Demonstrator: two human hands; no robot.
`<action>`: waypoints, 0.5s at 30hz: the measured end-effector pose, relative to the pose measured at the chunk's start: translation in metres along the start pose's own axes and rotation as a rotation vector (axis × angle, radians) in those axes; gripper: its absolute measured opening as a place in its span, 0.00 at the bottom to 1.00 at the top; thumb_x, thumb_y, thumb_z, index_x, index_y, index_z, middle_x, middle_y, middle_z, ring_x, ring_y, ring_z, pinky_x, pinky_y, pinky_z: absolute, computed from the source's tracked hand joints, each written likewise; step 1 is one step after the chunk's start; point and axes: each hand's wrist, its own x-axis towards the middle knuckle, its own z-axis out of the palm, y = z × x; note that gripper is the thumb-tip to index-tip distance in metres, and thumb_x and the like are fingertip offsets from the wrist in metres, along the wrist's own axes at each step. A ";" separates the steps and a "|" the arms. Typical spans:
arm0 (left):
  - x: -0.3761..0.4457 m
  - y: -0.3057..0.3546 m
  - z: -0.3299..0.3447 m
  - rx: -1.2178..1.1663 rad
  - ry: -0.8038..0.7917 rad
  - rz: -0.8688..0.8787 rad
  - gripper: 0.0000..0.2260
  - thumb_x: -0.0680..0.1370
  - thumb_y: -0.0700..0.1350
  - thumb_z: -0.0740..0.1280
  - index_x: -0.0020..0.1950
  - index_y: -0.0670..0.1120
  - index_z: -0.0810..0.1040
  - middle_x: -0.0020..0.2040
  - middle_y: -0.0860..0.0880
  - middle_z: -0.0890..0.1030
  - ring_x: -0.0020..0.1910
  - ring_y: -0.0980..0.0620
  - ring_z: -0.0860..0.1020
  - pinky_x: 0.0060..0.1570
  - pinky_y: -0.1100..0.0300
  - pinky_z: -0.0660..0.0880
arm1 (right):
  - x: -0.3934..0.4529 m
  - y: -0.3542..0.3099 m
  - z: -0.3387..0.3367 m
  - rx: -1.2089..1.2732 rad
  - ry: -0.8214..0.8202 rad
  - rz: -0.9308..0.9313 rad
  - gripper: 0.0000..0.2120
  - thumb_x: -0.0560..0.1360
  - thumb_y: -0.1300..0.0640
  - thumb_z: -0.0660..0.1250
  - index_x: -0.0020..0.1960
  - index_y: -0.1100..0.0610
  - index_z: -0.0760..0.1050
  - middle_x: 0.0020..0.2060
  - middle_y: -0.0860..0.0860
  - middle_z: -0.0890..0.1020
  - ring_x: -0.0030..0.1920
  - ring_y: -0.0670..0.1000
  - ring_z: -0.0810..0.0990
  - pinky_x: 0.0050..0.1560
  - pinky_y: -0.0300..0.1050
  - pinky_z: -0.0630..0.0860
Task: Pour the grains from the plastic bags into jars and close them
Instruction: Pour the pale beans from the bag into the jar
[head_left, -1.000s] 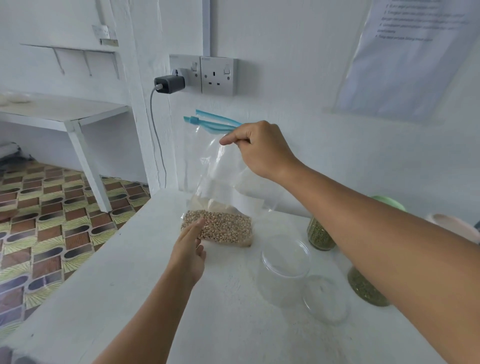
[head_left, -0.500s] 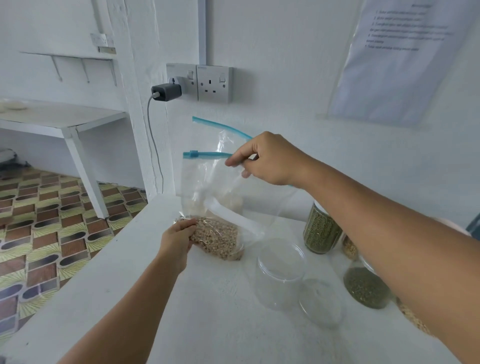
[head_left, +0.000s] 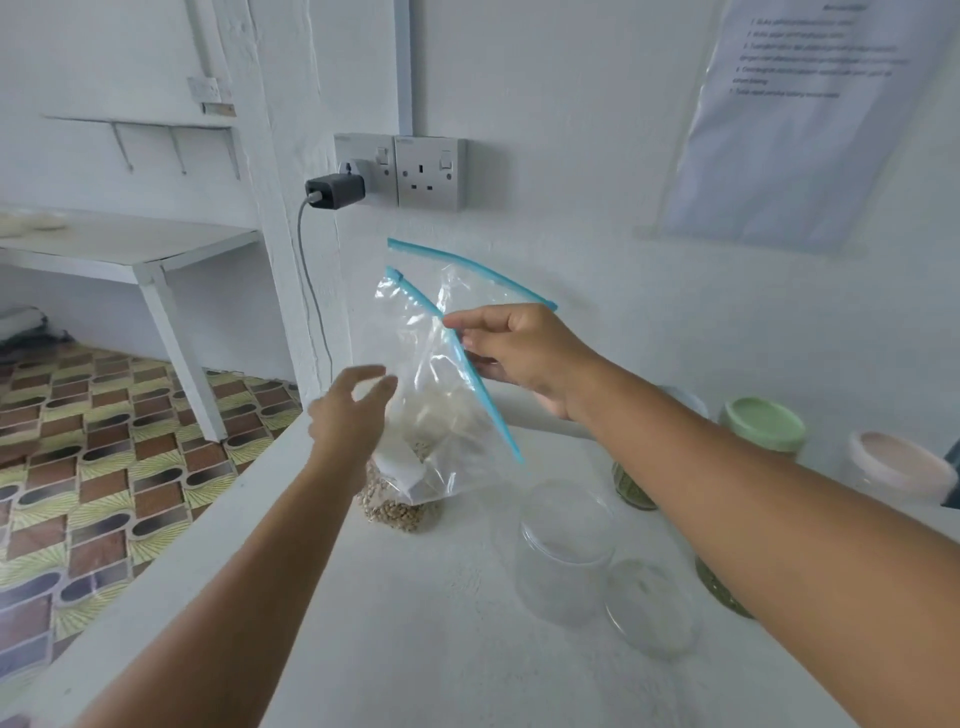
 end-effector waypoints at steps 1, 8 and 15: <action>-0.011 0.013 0.001 -0.062 -0.004 0.099 0.09 0.79 0.60 0.71 0.58 0.62 0.80 0.63 0.47 0.77 0.61 0.45 0.77 0.57 0.51 0.75 | -0.002 0.002 0.000 0.029 -0.014 0.003 0.14 0.81 0.66 0.67 0.62 0.53 0.83 0.55 0.55 0.85 0.50 0.52 0.87 0.57 0.45 0.84; -0.047 0.059 0.006 -0.061 -0.106 0.185 0.15 0.80 0.51 0.73 0.66 0.50 0.77 0.54 0.49 0.85 0.53 0.49 0.84 0.58 0.48 0.81 | -0.007 0.009 0.016 -0.071 -0.018 0.086 0.20 0.80 0.53 0.71 0.71 0.46 0.75 0.51 0.50 0.87 0.46 0.50 0.88 0.50 0.44 0.85; -0.051 0.054 0.006 -0.145 -0.077 0.143 0.20 0.75 0.49 0.79 0.63 0.49 0.77 0.45 0.49 0.87 0.46 0.48 0.86 0.52 0.54 0.84 | -0.009 0.021 0.021 -0.016 -0.017 0.036 0.29 0.79 0.57 0.74 0.77 0.49 0.68 0.50 0.53 0.88 0.50 0.51 0.88 0.54 0.44 0.84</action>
